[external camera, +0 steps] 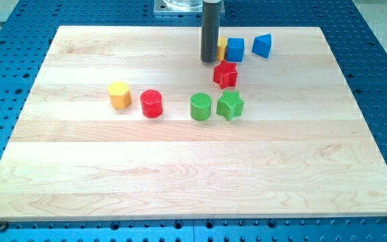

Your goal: Slide the red star into the green blocks

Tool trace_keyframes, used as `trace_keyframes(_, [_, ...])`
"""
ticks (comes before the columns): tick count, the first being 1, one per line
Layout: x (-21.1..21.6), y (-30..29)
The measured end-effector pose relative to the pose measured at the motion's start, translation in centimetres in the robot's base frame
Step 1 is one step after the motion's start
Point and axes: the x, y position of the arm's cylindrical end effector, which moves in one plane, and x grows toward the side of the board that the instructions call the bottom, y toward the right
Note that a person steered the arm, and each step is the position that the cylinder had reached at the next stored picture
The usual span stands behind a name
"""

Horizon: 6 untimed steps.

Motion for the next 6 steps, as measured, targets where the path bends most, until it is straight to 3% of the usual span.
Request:
trace_keyframes(1, [-1.4,-1.8])
trace_keyframes(3, [-3.2,8.1])
trace_keyframes(4, [-0.8,7.5])
trace_keyframes(5, [7.0,4.1])
trace_keyframes(6, [8.0,7.1])
